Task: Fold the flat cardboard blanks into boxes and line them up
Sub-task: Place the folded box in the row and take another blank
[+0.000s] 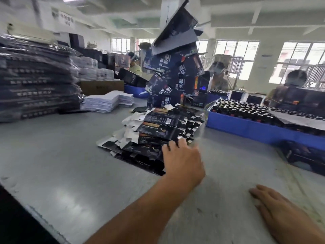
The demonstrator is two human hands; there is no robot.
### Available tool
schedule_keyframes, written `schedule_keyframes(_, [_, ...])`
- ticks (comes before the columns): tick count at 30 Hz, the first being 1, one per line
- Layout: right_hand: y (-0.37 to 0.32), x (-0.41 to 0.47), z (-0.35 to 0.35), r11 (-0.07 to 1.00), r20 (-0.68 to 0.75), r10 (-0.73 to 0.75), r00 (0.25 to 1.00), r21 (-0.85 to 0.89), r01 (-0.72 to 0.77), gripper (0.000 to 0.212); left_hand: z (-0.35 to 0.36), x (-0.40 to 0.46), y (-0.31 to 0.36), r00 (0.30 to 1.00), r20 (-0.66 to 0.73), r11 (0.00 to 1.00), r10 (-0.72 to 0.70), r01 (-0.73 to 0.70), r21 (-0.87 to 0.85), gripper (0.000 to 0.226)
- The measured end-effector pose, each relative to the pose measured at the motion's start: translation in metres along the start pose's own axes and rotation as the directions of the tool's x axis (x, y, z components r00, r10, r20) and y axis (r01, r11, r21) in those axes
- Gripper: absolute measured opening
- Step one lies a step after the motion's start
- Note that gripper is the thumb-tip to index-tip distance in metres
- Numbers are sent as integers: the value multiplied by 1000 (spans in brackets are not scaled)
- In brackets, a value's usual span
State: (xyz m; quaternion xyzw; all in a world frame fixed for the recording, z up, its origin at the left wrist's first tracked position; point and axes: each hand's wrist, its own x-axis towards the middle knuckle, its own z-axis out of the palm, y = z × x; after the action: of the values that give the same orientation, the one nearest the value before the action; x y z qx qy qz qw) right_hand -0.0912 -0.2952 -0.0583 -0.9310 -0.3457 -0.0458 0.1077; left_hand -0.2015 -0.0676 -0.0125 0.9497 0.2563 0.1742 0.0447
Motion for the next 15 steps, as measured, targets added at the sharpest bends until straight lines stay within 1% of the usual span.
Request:
schedule_keyframes(2, [-4,-6,-5,1000,-18,-10,1000,-1,10,47,-8,2,-10,995,38,996,-89,89,17,43])
schedule_keyframes(4, [-7,-10,-9,1000,-15,-12,1000,-9,12,46,-11,3,-15,985,98,989,-139,134,56,44])
schedule_keyframes(6, [-10,-13,-12,1000,-22,1,1000,13,0,45,-9,2,-15,976,159,985,-147,131,111,46])
schedule_keyframes(8, [-14,-16,-16,1000,-32,-1,999,23,2,44,-6,-1,-8,969,216,983,-118,83,161,48])
schedule_keyframes(10, [-14,-19,-18,999,-40,1,999,43,1,44,-3,-7,4,963,263,988,-61,21,155,48])
schedule_keyframes(11, [-14,-20,-18,998,-37,6,999,57,-4,43,-2,-12,11,961,277,993,-12,-22,118,46])
schedule_keyframes(13, [-12,-22,-19,996,-38,10,999,85,-7,42,1,-22,29,951,274,988,146,-152,-2,43])
schedule_keyframes(15, [-12,-24,-21,994,-31,16,999,112,-12,39,4,-36,48,909,243,939,338,-308,-156,43])
